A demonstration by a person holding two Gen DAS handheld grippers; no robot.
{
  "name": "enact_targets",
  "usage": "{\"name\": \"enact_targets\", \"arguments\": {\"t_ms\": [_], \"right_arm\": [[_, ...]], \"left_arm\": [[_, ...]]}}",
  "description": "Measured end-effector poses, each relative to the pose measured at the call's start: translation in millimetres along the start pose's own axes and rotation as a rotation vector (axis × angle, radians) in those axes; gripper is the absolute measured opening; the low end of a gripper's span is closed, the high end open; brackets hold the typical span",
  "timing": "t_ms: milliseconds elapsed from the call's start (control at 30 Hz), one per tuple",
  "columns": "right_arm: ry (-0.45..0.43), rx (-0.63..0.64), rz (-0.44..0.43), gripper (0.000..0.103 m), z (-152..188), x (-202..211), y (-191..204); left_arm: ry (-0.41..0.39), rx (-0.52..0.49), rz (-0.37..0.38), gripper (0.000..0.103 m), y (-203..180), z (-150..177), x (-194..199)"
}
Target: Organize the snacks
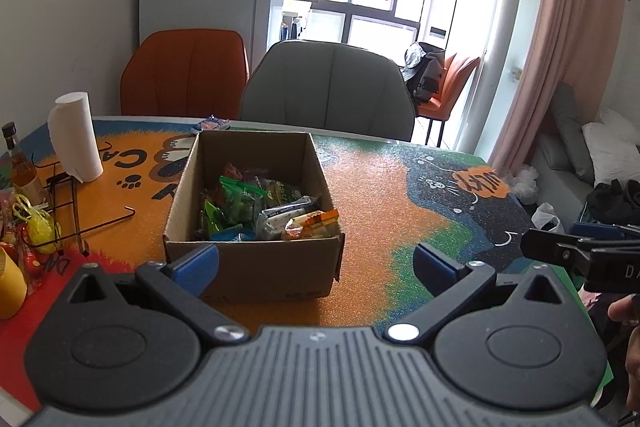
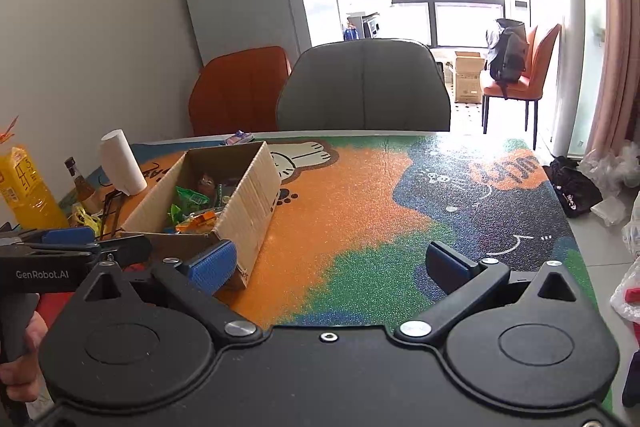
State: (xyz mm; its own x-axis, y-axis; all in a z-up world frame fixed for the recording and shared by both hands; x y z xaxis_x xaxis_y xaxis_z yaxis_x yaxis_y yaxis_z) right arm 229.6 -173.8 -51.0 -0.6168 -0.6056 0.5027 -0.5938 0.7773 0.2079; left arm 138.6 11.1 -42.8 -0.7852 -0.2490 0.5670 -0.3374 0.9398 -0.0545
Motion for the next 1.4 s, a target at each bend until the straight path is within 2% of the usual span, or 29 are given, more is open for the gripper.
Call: {"name": "enact_targets", "arguments": {"t_ms": [667,967,1400], "right_arm": [[-0.047,0.073,0.012,0.103,10,46,44],[-0.057,0.096,0.005,0.103,10,54,54],[-0.057,0.093,0.008,0.103,12,54,53]], "left_arm": [[-0.074,-0.01,0.004,0.103,16,16,65],[-0.1,-0.008,0.001,0.103,21,12,77],[-0.093,-0.013,0.002,0.103,21,13,76]]}}
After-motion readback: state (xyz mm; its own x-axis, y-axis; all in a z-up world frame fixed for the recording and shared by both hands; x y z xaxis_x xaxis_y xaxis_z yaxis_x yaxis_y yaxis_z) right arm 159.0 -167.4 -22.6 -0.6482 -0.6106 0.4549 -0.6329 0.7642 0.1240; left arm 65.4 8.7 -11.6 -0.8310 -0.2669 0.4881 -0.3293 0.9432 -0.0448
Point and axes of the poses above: each gripper's, at about its wrist camera, not at the fingertips, and x roughly against the way its jaws point, y to its left, z to its underside, the point moved 7 cm from there along -x, roughly the way its jaws point, and after that the axes turned 5 degrees about -z, right-handed, at the moved point
